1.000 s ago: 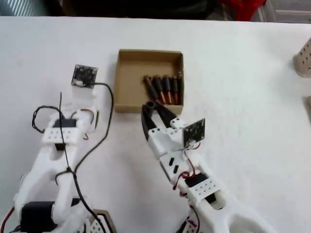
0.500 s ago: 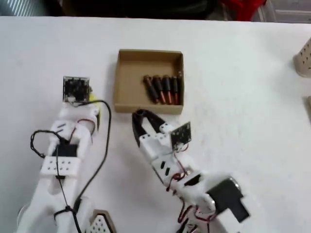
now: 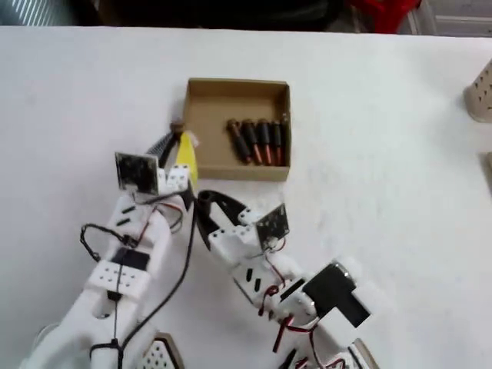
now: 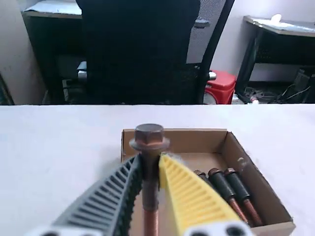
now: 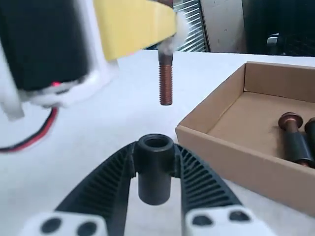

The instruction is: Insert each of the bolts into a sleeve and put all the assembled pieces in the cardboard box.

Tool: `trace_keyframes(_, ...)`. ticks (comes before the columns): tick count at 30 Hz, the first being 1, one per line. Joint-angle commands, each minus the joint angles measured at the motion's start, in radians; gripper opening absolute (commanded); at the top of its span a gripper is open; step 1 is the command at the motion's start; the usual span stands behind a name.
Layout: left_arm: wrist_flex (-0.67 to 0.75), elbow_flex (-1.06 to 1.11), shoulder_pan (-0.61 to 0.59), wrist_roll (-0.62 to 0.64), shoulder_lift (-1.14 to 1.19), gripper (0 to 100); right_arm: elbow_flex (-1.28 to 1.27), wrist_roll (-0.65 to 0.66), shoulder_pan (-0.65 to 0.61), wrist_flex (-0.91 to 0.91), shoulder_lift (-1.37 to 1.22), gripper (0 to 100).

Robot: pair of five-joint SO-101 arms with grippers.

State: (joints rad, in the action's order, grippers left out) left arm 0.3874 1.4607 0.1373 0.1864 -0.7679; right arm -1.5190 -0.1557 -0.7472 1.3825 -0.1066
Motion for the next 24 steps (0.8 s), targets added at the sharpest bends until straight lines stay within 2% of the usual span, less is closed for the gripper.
trace_keyframes(1,0.140,0.040,0.031,0.025,-0.041,2,0.026,0.000,-0.004,0.028,0.004,1.6)
trace_keyframes(9,-0.101,-0.048,0.012,0.069,-0.113,2,0.026,0.000,0.019,0.022,0.002,1.6)
trace_keyframes(15,-0.557,-0.127,0.013,0.193,-0.421,2,0.026,0.000,0.018,0.021,0.002,1.6)
trace_keyframes(17,-0.657,-0.137,0.021,0.198,-0.530,2,0.026,0.000,0.016,0.021,0.002,1.6)
trace_keyframes(20,-0.663,-0.091,0.044,0.198,-0.631,2,0.026,0.000,0.016,0.021,0.002,1.6)
trace_keyframes(24,-0.601,-0.018,0.104,0.196,-0.634,2,0.023,0.000,0.013,0.021,0.002,1.6)
